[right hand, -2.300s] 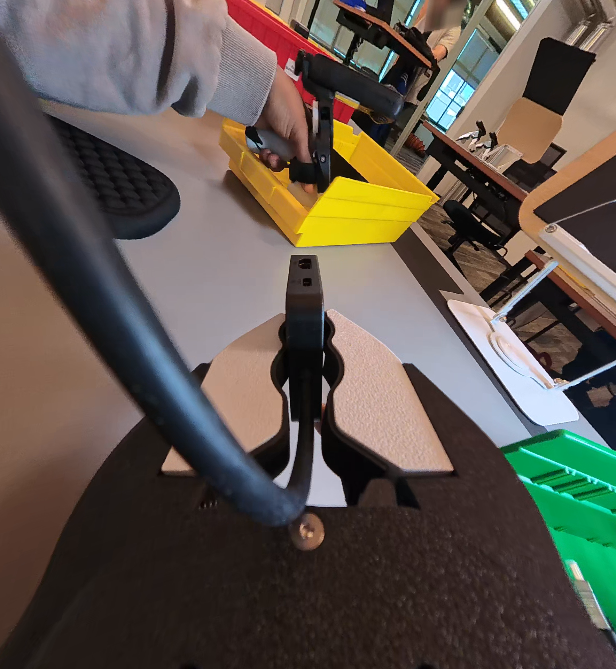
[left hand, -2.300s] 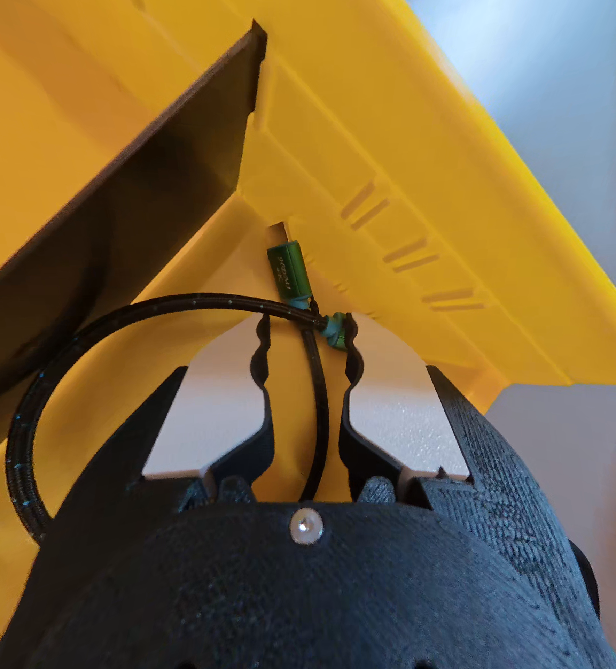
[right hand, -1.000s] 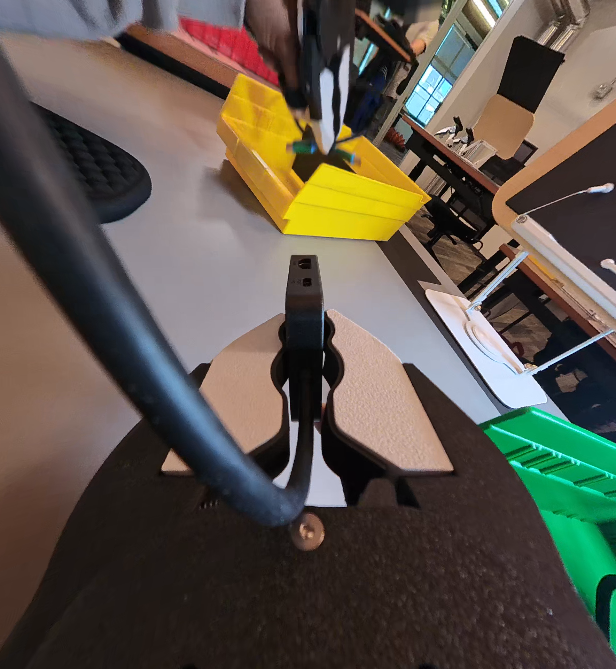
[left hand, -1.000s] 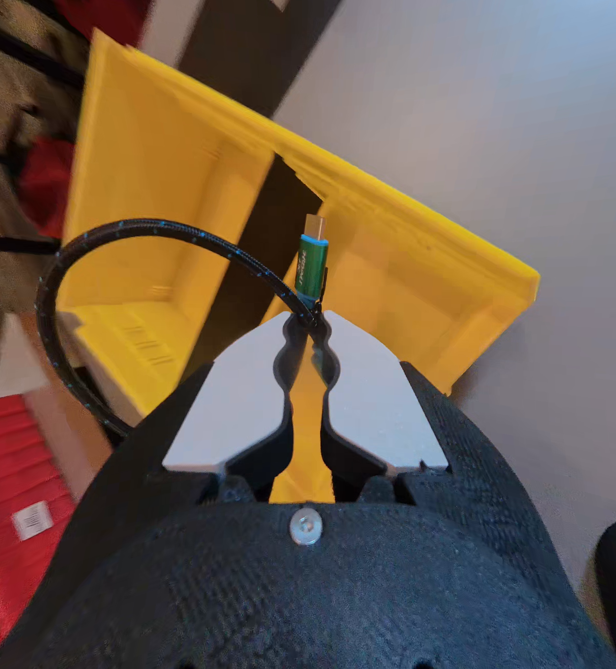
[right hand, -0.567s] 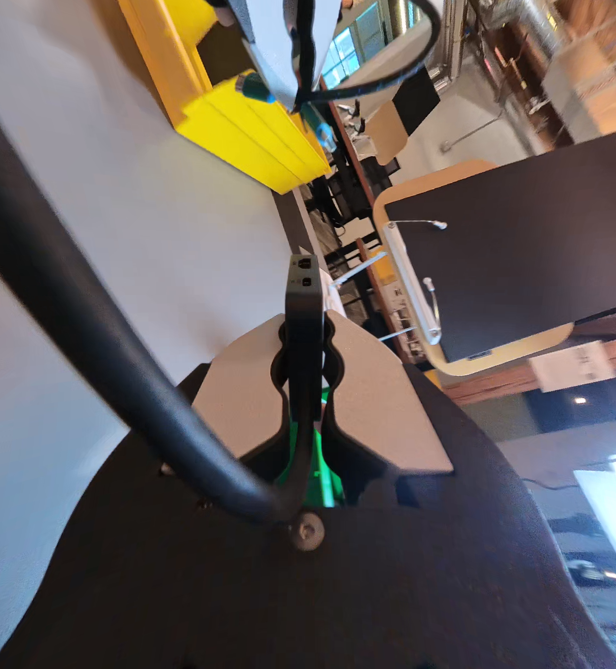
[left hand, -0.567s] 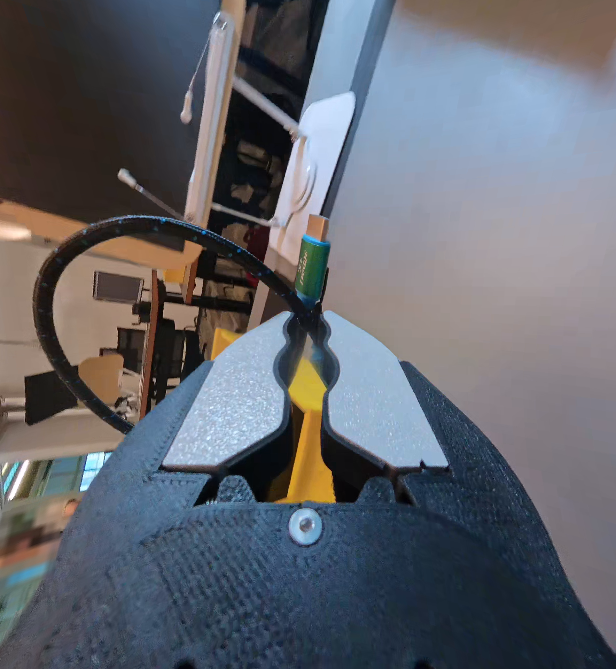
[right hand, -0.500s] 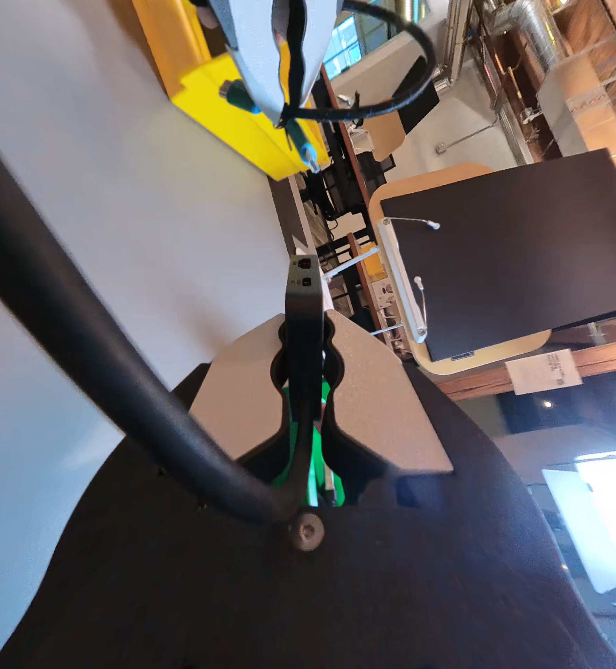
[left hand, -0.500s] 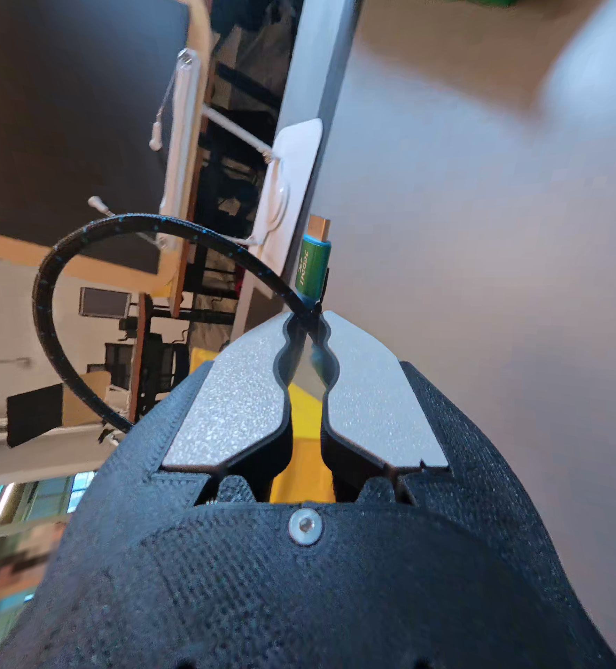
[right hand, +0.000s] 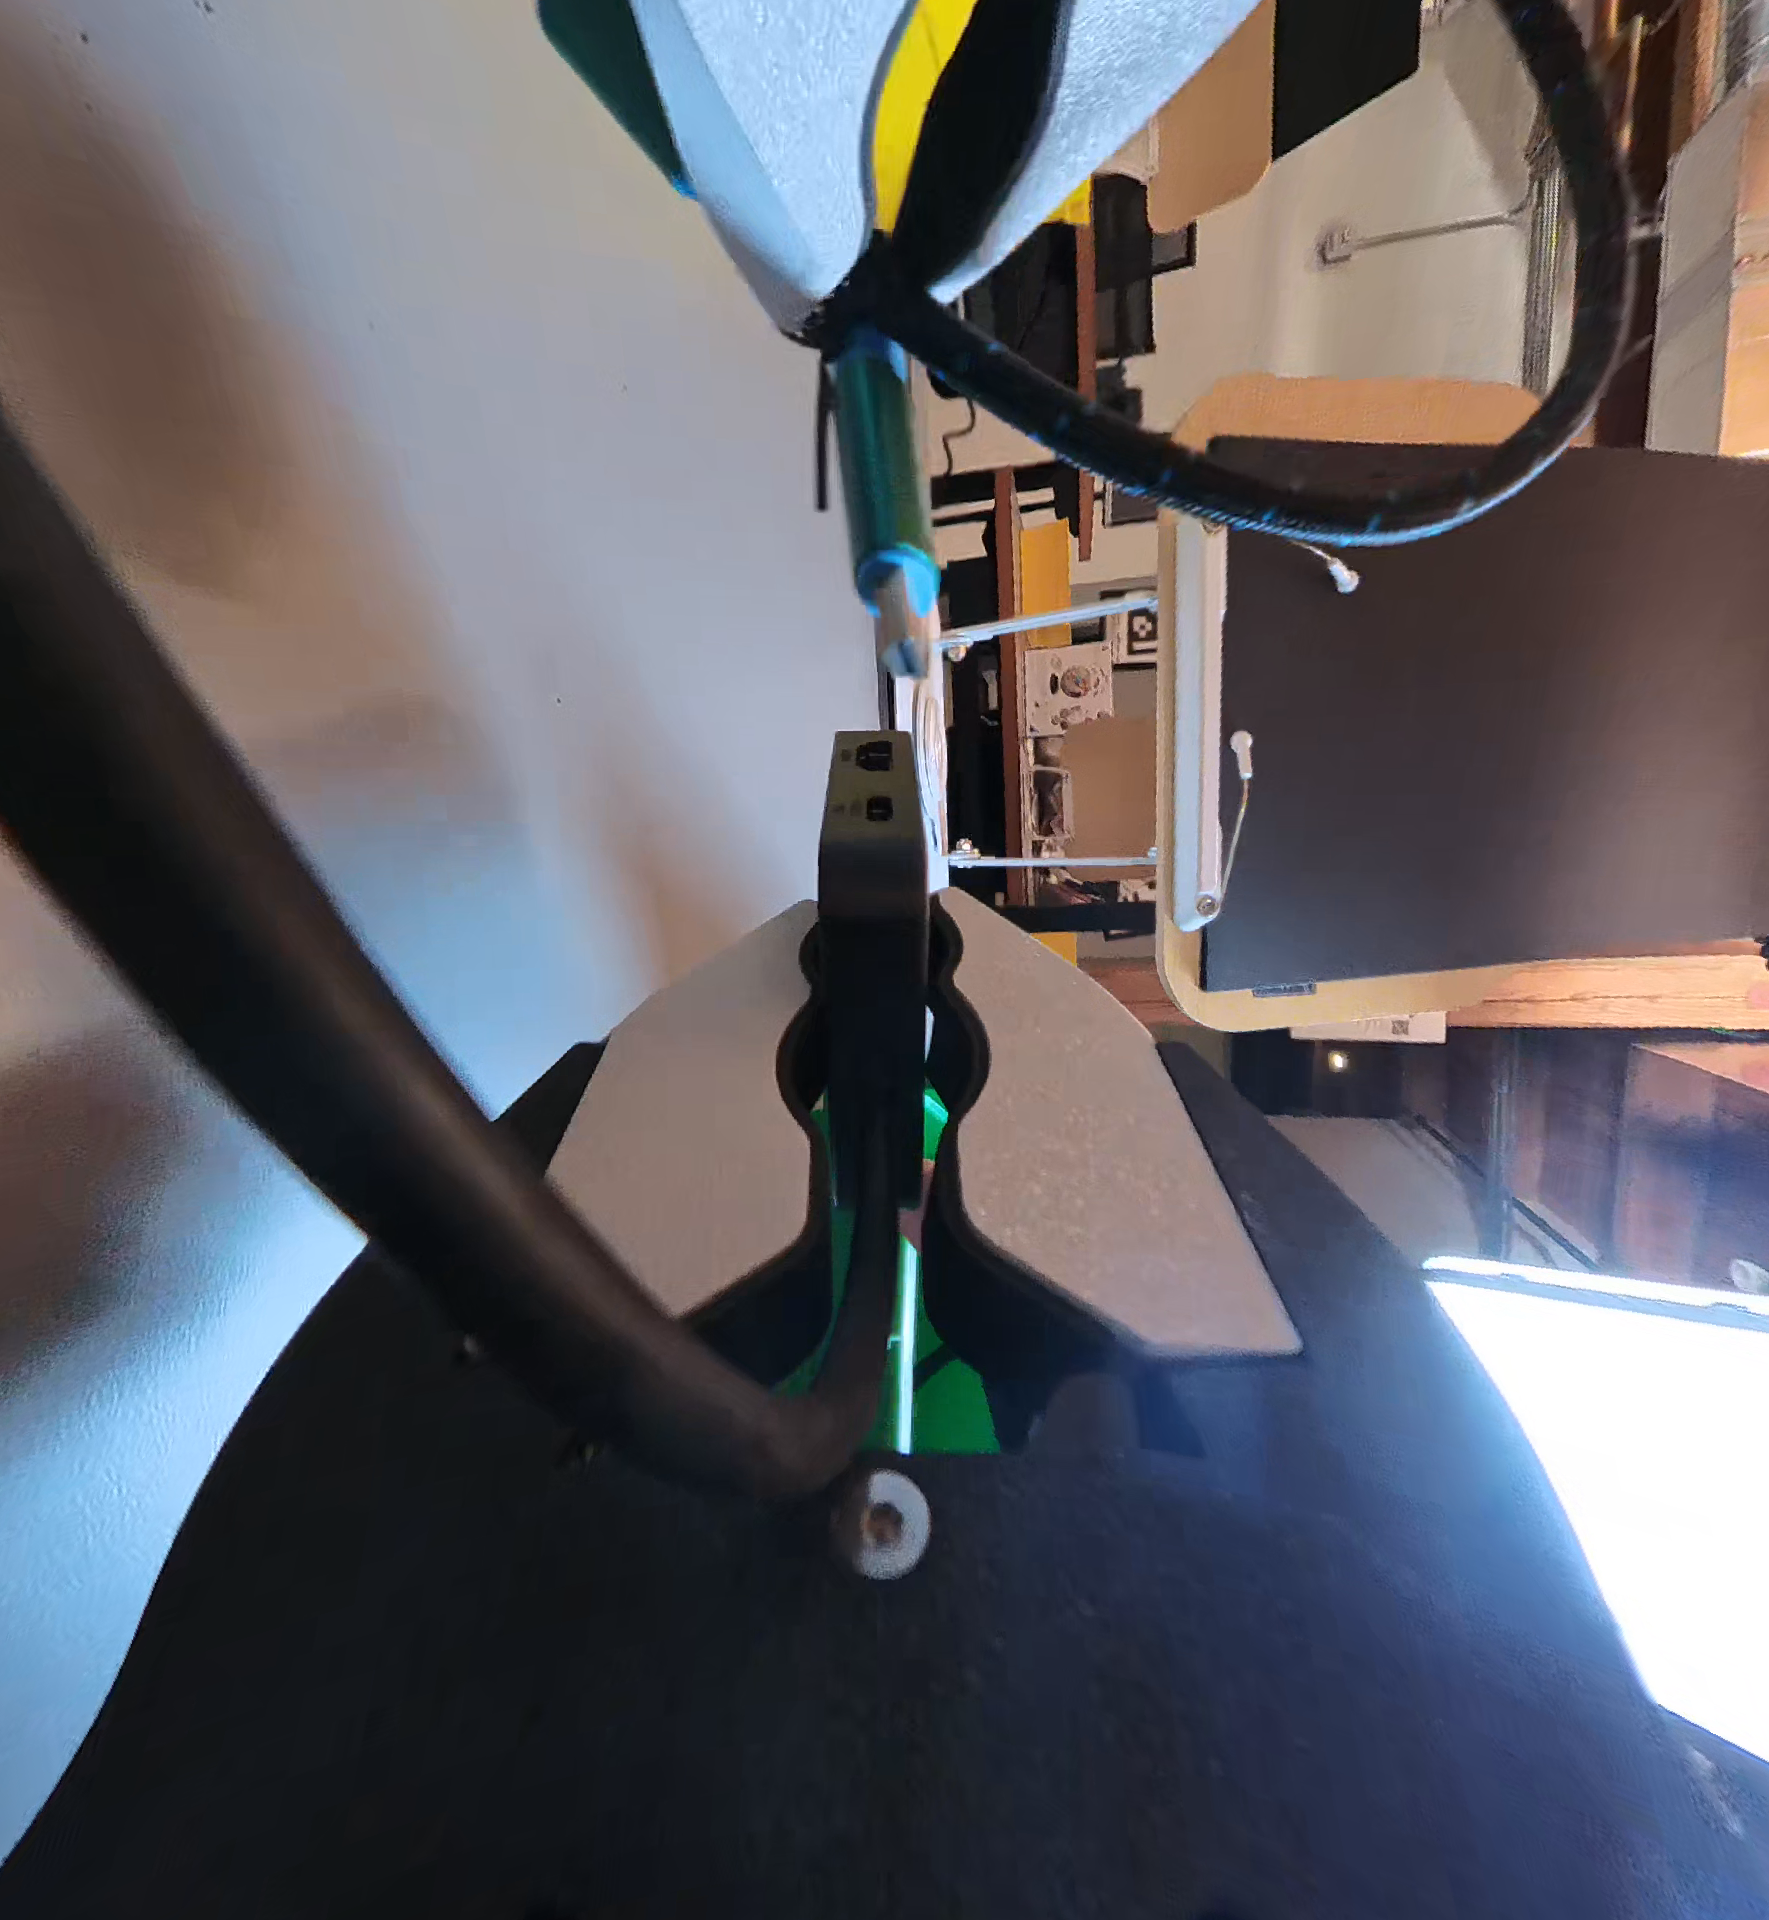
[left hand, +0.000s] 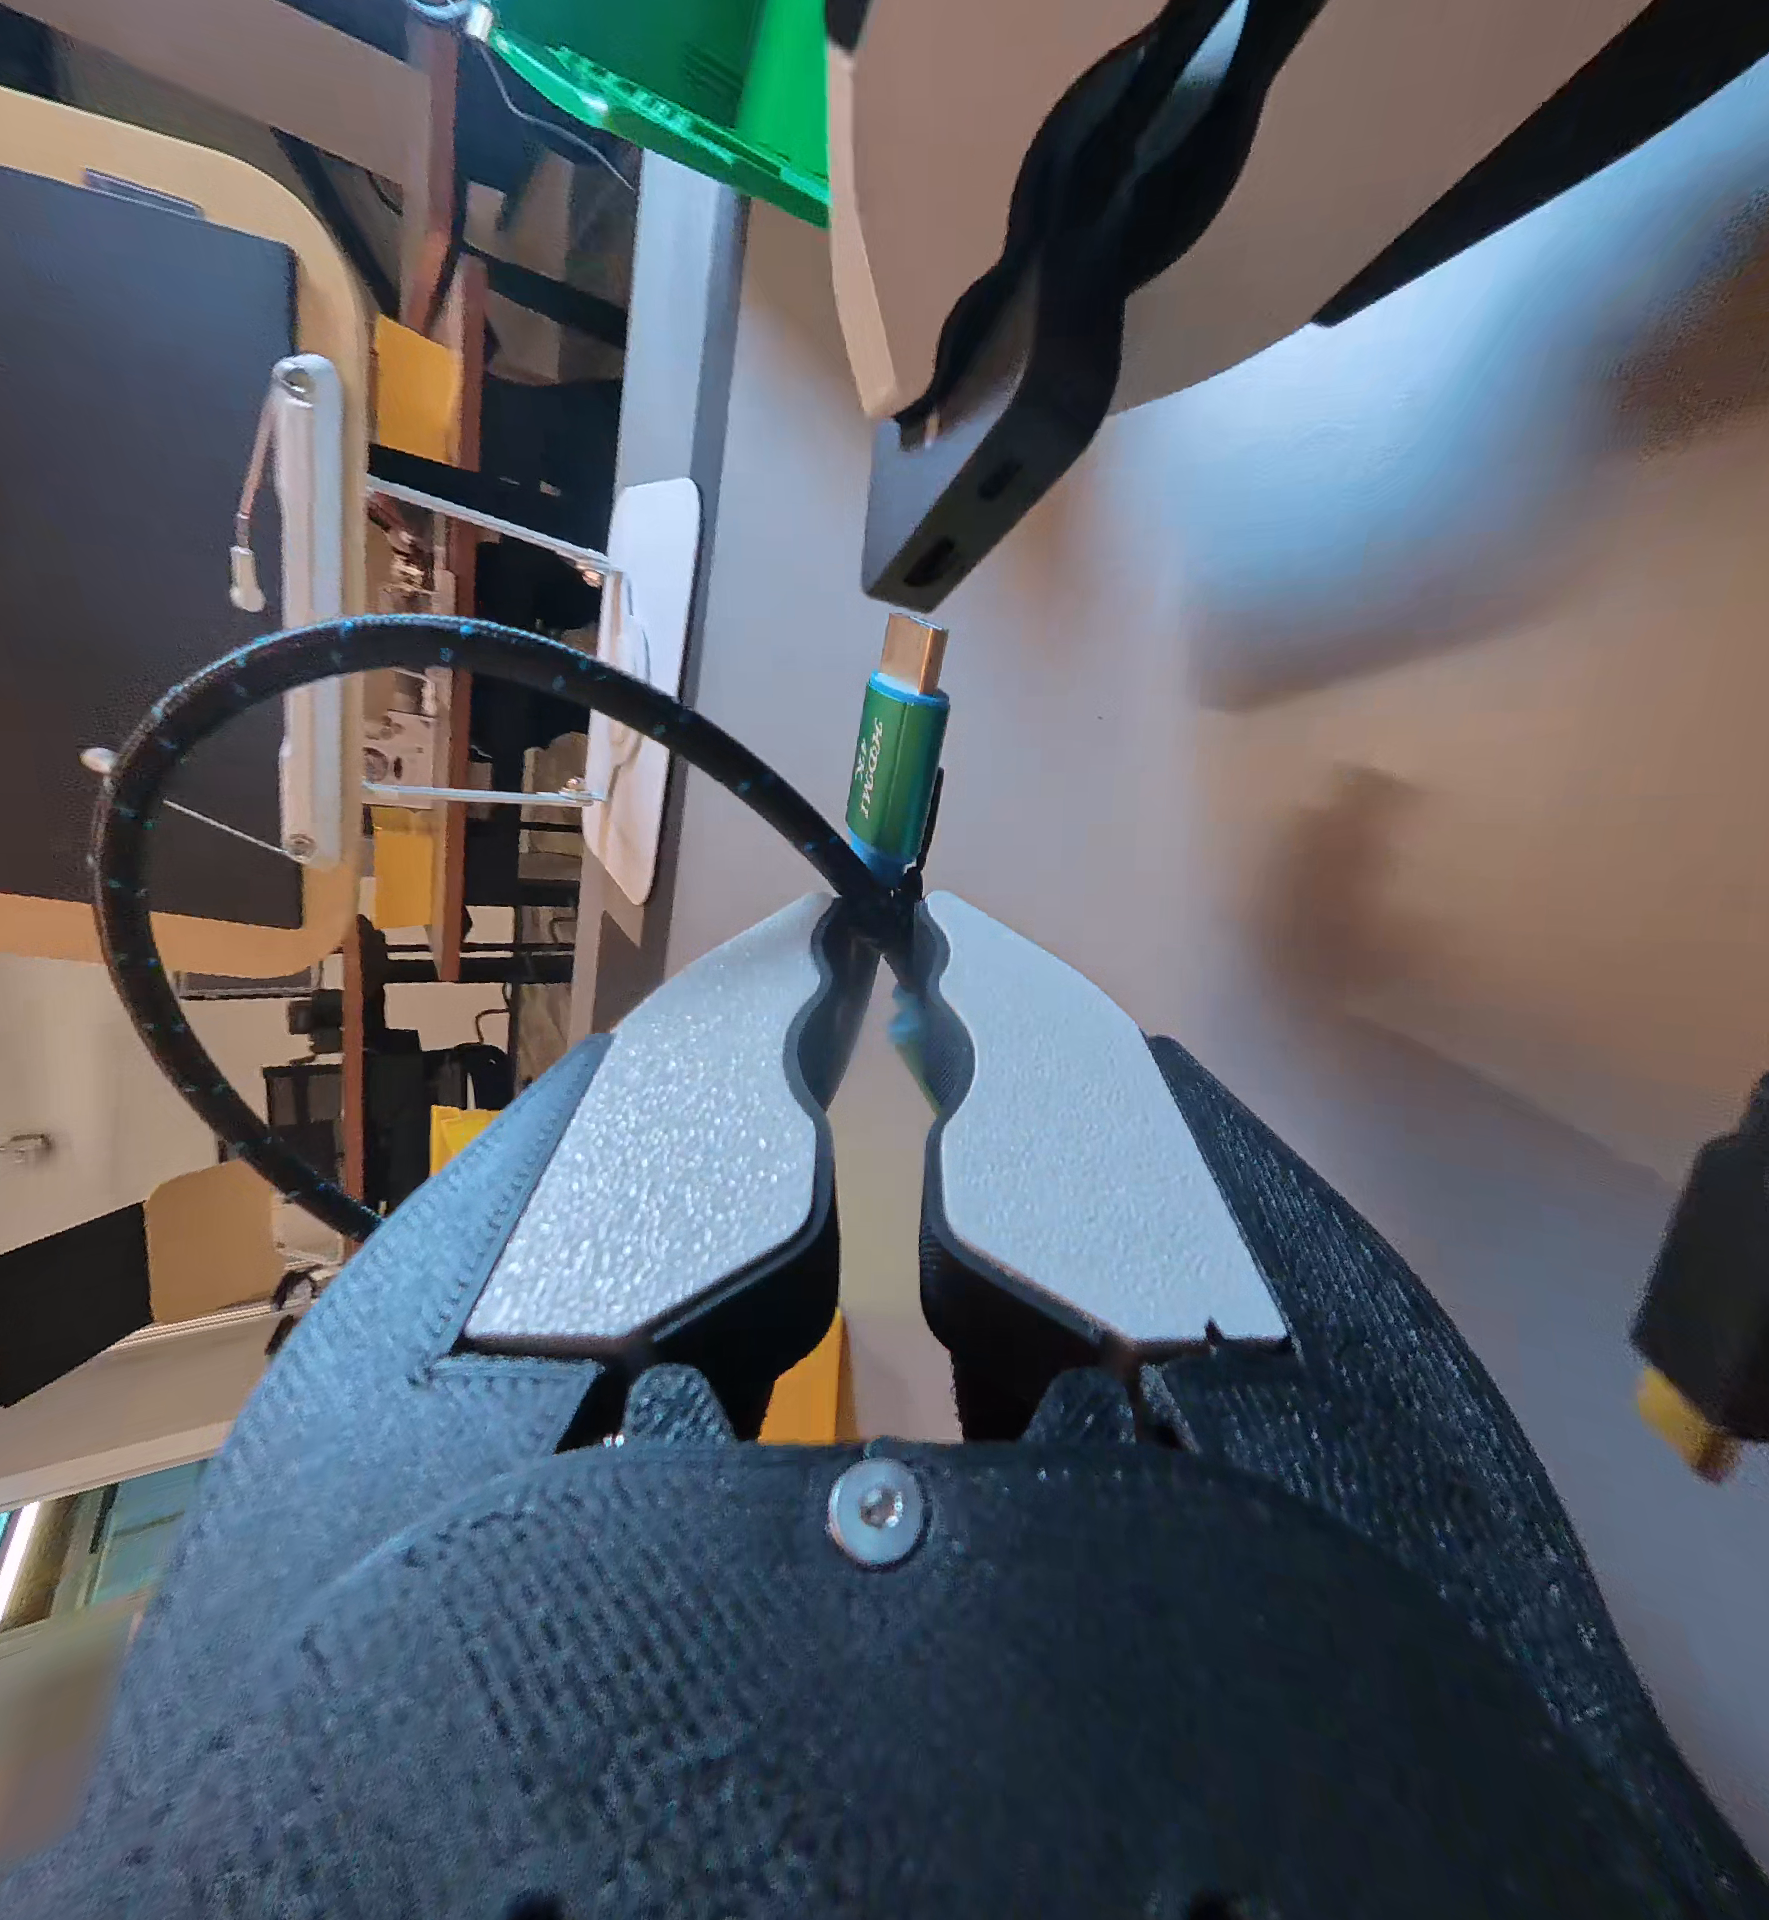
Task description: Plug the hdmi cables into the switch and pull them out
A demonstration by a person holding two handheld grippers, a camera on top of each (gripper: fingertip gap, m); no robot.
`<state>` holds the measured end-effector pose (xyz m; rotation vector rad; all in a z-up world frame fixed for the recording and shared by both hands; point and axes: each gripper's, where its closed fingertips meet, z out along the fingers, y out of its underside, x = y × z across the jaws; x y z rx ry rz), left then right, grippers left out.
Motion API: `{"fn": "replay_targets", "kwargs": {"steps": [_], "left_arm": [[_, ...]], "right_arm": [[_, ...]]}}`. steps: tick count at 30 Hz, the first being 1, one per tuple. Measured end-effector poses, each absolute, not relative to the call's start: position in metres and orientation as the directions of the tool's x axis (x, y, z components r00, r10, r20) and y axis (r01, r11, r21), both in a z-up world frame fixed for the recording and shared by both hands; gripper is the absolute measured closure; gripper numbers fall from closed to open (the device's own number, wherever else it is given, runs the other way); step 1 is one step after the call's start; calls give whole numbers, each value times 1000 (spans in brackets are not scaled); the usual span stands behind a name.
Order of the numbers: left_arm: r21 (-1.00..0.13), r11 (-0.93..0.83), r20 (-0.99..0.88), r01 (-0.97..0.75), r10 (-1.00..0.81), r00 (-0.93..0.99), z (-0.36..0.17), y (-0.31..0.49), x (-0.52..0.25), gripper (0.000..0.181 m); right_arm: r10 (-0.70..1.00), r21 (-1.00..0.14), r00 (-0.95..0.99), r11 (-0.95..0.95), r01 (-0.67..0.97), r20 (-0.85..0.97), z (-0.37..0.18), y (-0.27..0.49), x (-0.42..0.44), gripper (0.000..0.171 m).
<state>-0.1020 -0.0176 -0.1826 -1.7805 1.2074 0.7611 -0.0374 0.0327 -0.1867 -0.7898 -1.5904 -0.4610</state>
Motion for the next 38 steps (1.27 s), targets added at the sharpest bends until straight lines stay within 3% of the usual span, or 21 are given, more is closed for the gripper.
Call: {"fn": "replay_targets", "kwargs": {"steps": [8, 14, 22, 23, 32, 35, 38], "left_arm": [[-285, -253, -793, -925, -480, 375, -200, -17, -104, 170], [-336, -305, -730, -891, -513, 452, -209, -17, -105, 170], [-367, -373, -644, -852, -559, 522, -212, -14, -101, 170], [-332, -381, -652, -863, -568, 502, -212, -16, -102, 170], [-402, -374, -482, -836, -689, 540, -228, -31, -112, 169], [-486, -375, -361, -790, -737, 572, -237, -37, -104, 169], [-591, -386, -241, -709, -753, 612, -232, -37, -99, 152]], "right_arm": [[215, -90, -73, 661, 745, 974, -196, 27, -48, 157], [242, -74, -99, 615, 785, 965, -203, 28, -48, 157], [352, -89, -152, 582, 808, 923, -216, 8, -59, 157], [352, -75, -159, 567, 820, 922, -216, 8, -59, 157], [483, -229, -224, 710, 666, 847, -230, 4, -52, 157], [552, -311, -205, 696, 647, 808, -229, 6, -45, 157], [572, -344, -166, 673, 655, 803, -222, 13, -40, 157]]}}
